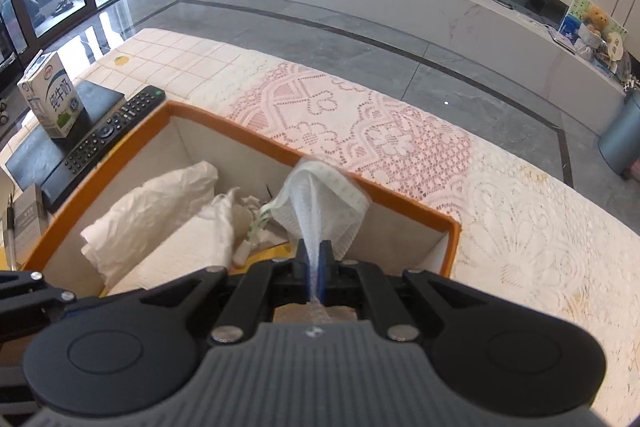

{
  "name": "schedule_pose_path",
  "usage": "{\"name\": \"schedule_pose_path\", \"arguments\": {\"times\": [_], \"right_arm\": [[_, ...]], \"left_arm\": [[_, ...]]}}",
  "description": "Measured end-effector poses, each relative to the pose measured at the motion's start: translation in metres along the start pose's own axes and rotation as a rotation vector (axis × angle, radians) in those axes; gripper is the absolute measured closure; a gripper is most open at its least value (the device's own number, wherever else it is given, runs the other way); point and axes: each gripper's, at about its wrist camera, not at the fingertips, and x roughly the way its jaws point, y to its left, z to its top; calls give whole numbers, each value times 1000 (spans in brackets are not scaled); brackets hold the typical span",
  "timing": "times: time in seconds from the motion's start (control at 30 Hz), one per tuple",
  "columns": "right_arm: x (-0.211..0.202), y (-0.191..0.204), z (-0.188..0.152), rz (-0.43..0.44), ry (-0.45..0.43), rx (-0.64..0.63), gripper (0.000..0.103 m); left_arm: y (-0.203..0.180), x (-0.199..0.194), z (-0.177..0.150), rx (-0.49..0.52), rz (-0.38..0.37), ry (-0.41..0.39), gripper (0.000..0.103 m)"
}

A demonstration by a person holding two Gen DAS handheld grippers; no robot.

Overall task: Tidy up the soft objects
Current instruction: 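Carry the beige pad and mesh bag with both tools over the orange box, then open the left tool releasing the pad while the right releases the mesh bag into the box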

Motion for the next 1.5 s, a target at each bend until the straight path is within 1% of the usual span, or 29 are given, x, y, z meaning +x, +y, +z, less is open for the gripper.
{"name": "schedule_pose_path", "arguments": {"times": [0.03, 0.07, 0.1, 0.13, 0.23, 0.33, 0.4, 0.43, 0.47, 0.5, 0.57, 0.6, 0.63, 0.67, 0.77, 0.87, 0.9, 0.93, 1.03, 1.1, 1.13, 1.2, 1.23, 1.3, 1.33, 1.37, 1.43, 1.47, 1.5], "right_arm": [[0, -1, 0, 0, 1, 6, 103], [0, -2, 0, 3, 0, 13, 103], [-1, -3, 0, 3, -3, 19, 103], [-2, -4, -1, 6, -6, 25, 103], [-6, -5, -2, 2, -13, 35, 103], [-17, -9, 0, -4, -26, 40, 103], [-27, -14, 2, -9, -39, 45, 103], [-32, -16, 5, -4, -46, 51, 103], [-36, -18, 7, -2, -51, 54, 103], [-39, -17, 11, -6, -55, 54, 103], [-41, -13, 16, -15, -63, 38, 103], [-38, -9, 17, -10, -53, 26, 103], [-31, -7, 18, -8, -31, 7, 103], [-22, -5, 19, -17, 0, -12, 103], [5, -9, 19, 6, 101, -10, 103], [34, 0, 17, -75, 184, -122, 103], [42, 1, 16, -80, 210, -127, 103], [48, 2, 15, -75, 221, -127, 103], [58, 6, 16, -110, 221, -164, 103], [62, 6, 16, -117, 222, -180, 103], [63, 6, 17, -121, 220, -188, 103], [62, 4, 18, -118, 219, -197, 103], [60, 3, 19, -108, 220, -192, 101], [52, 0, 21, -79, 197, -183, 92], [47, -1, 21, -65, 173, -183, 83], [42, -1, 22, -53, 147, -186, 67], [31, -2, 22, -48, 126, -176, 49], [26, -2, 22, -59, 117, -177, 45], [21, -2, 22, -69, 109, -181, 42]], "left_arm": [[-2, -5, -1, 11, 5, -19, 64], [-5, -10, -4, 16, 5, -38, 52], [-6, -15, -5, 7, -3, -54, 45], [-9, -19, -4, -9, -25, -64, 44], [-5, -21, -2, -81, -134, -76, 32], [3, -32, 2, -129, -221, -106, 29], [11, -43, 7, -165, -236, -158, 28], [18, -45, 12, -185, -226, -180, 28], [21, -50, 14, -192, -199, -191, 28], [22, -53, 16, -180, -153, -200, 28], [23, -55, 17, -118, -44, -225, 28], [22, -54, 15, -92, 1, -232, 28], [23, -52, 14, -77, 27, -228, 28], [25, -50, 12, -76, 35, -212, 28], [31, -45, 12, -101, 6, -167, 29], [36, -46, 13, -109, 15, -176, 29], [37, -45, 14, -107, 21, -177, 29], [36, -43, 15, -104, 26, -174, 29], [36, -39, 12, -90, 40, -152, 29], [36, -36, 12, -107, 65, -122, 35], [36, -35, 12, -117, 73, -111, 36], [36, -38, 12, -126, 82, -125, 35], [35, -40, 11, -121, 88, -134, 34], [32, -45, 11, -99, 97, -153, 27], [30, -46, 10, -88, 107, -170, 27], [28, -48, 10, -78, 122, -186, 27], [24, -49, 10, -62, 147, -196, 27], [23, -50, 10, -59, 152, -200, 26], [21, -50, 10, -58, 158, -205, 24]]}}
